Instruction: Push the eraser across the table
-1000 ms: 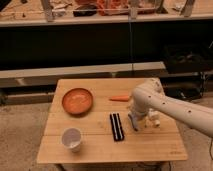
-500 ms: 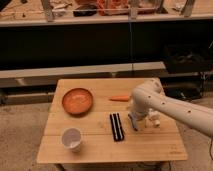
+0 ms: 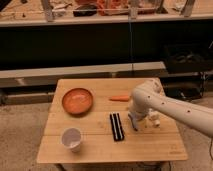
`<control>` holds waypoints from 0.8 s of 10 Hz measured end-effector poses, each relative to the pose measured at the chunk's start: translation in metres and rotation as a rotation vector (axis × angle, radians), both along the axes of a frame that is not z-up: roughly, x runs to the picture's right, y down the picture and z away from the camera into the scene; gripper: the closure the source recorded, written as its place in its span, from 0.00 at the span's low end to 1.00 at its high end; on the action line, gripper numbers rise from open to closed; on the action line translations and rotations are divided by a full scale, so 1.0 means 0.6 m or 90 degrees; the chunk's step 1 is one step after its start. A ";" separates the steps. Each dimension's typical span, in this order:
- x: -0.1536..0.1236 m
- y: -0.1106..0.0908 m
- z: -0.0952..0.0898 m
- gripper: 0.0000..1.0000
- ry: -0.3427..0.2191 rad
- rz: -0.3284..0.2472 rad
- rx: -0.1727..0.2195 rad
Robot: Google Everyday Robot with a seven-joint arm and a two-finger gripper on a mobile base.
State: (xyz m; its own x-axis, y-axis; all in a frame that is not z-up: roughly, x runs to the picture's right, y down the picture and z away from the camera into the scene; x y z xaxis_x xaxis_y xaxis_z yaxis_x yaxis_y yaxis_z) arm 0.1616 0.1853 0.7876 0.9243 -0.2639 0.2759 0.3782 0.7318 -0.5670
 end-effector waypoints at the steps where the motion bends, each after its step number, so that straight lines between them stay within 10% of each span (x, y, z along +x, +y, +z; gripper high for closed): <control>1: -0.001 0.001 0.000 0.20 -0.002 -0.003 -0.001; 8: -0.004 0.014 -0.003 0.26 -0.014 -0.023 -0.012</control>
